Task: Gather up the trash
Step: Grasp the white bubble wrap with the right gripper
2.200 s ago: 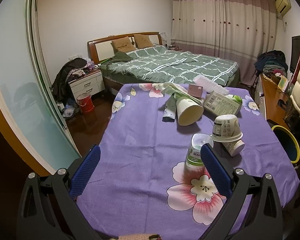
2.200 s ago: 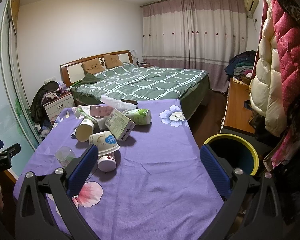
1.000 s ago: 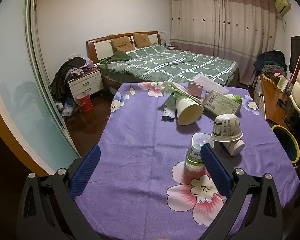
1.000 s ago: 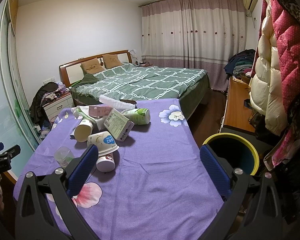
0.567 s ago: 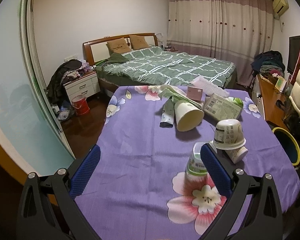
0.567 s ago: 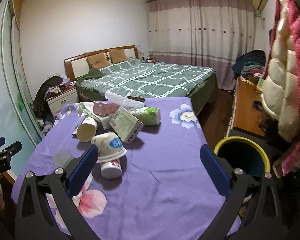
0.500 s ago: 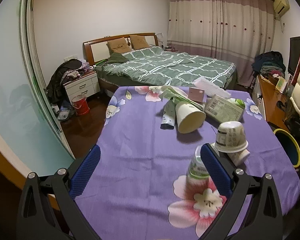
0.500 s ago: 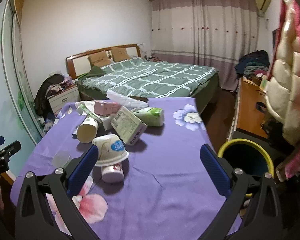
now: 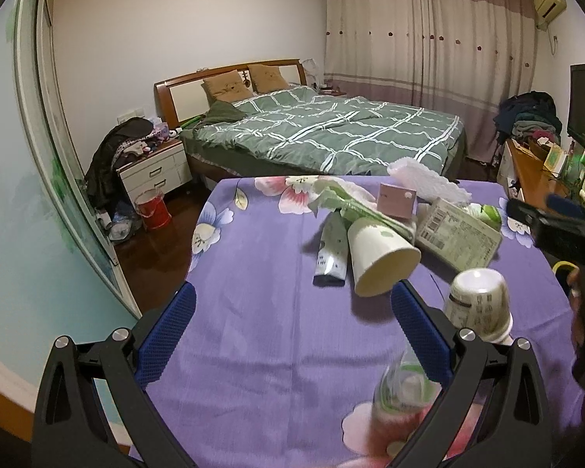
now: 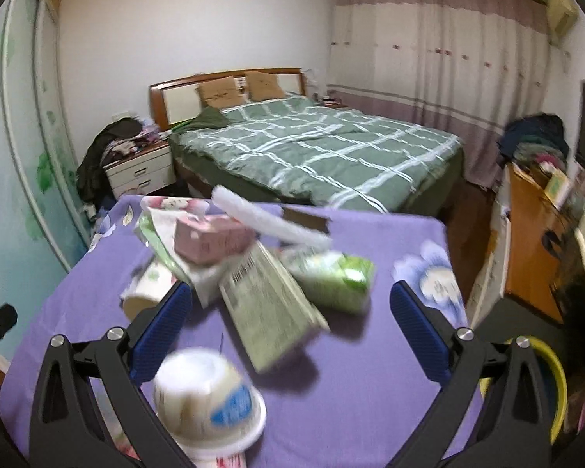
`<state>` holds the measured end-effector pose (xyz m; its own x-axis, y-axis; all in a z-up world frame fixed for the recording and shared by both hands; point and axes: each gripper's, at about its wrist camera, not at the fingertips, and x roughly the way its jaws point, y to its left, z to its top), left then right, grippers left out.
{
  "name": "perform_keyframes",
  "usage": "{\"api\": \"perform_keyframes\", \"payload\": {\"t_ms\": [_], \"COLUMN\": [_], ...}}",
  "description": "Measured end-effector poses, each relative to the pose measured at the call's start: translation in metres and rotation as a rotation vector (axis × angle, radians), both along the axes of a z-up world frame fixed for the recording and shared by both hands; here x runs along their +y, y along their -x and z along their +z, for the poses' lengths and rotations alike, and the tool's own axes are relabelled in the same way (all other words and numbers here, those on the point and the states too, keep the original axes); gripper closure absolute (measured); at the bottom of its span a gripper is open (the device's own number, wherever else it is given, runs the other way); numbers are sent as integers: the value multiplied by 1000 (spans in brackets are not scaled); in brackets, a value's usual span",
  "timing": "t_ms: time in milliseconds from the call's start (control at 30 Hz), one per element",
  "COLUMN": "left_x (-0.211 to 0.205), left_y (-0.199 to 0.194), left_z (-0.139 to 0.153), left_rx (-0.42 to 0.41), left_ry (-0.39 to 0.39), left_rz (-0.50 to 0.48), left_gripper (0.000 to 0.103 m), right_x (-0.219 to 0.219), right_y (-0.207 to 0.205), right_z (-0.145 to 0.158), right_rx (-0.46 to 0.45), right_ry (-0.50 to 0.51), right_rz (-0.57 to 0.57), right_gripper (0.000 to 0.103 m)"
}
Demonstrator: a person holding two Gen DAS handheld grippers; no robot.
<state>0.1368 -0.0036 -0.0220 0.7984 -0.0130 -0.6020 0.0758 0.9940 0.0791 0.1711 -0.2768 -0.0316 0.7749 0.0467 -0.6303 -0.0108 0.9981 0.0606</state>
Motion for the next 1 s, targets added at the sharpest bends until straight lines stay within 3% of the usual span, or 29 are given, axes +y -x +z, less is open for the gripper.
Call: {"api": "perform_keyframes", "payload": {"t_ms": [133,200,467,567,600,633,700,733,1000], "left_x": [-4,-5,-9,-13,-13,-14,-15,-16,-17], "left_y": [-13,-17,-28,-31,-30,-31,-32,-33,-28], "left_z": [-2,-5,-19,-22,-22,-23,-24,-24,-23], "left_rx": [-1,3,41,48,49,50,52,52,52], "left_ry": [-3,-9,-9,-5,-5,-5,-4,-5,6], "left_rz": [-1,1,-9,-16,-18,-21,-26,-28,-38], "left_gripper": [5,5,5,5,5,5,5,5,5], "right_x": [11,18,40,44,45,46,47,47,44], "right_y": [-45,-67,-125,-137,-142,-145,-149,-149,-103], "right_z": [1,-3,-30,-39,-42,-45,-50,-51,-23], "right_rx": [3,15,81,102,111,122,143,145,40], "right_ry": [43,69,95,120,123,121,114,112,73], "right_rz": [78,103,190,191,192,194,214,223,271], "right_gripper": [10,21,26,35,44,50,74,78,87]}}
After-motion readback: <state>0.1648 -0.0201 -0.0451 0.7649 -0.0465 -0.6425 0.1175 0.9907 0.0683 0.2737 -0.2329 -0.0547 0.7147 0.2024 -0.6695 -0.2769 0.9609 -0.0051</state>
